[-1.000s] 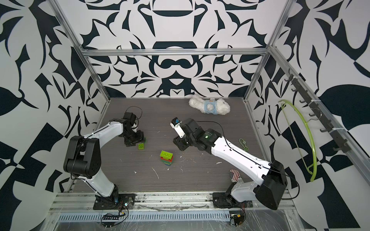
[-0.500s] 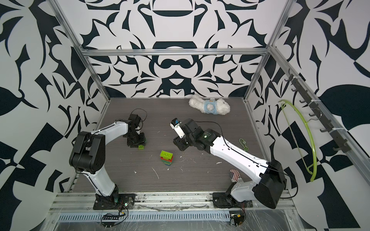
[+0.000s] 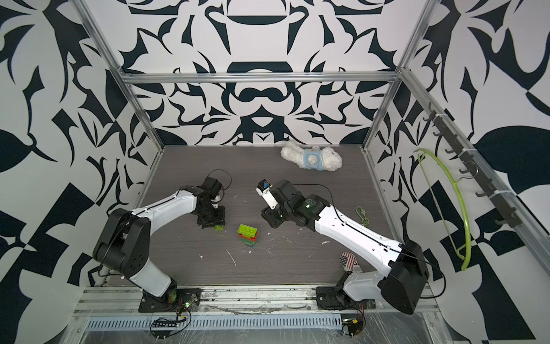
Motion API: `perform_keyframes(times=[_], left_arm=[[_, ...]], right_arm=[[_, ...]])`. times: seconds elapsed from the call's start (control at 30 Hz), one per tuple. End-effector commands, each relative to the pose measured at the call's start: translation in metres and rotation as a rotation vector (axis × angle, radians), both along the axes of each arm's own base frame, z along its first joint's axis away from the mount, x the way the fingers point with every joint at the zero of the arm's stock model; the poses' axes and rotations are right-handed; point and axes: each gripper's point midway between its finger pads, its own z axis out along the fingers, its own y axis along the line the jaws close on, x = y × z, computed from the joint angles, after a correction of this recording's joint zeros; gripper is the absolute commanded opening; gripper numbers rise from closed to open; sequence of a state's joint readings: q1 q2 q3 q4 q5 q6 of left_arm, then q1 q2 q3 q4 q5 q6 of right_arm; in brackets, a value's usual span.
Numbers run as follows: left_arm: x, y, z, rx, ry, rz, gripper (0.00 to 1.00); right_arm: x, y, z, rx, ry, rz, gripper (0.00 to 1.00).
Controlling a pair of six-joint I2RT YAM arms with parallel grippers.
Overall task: Assemble a carrot with lego
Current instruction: Pick up the lego brick from the center of the board, then place the lego brick at the center of the board.
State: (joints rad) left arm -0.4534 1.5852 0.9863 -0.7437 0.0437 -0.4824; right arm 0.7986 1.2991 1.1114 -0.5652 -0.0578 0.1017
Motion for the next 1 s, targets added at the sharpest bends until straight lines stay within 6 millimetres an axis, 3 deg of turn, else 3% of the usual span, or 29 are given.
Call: perform_keyframes(times=[0.0, 0.2, 0.37, 0.57, 0.73, 0.97], left_arm=[[-0.01, 0.009, 0.02, 0.005, -0.036, 0.044, 0.39], [0.04, -0.013, 0.066, -0.05, -0.184, 0.025, 0.39], [0.083, -0.075, 0.081, -0.065, -0.219, -0.082, 0.39], [0.081, -0.152, 0.052, -0.026, -0.138, -0.231, 0.4], [0.07, -0.198, 0.021, -0.019, -0.079, -0.305, 0.4], [0.056, -0.225, -0.006, 0.019, -0.037, -0.349, 0.45]], right_arm=[[0.01, -0.009, 0.013, 0.02, -0.053, -0.041, 0.5], [0.046, -0.03, 0.003, 0.093, -0.01, -0.198, 0.5], [0.079, -0.082, -0.016, 0.057, -0.012, -0.414, 0.51], [0.083, -0.149, -0.031, 0.045, -0.038, -0.645, 0.51], [0.072, -0.19, -0.033, 0.047, -0.061, -0.759, 0.51], [0.061, -0.195, -0.056, 0.031, -0.002, -0.771, 0.51]])
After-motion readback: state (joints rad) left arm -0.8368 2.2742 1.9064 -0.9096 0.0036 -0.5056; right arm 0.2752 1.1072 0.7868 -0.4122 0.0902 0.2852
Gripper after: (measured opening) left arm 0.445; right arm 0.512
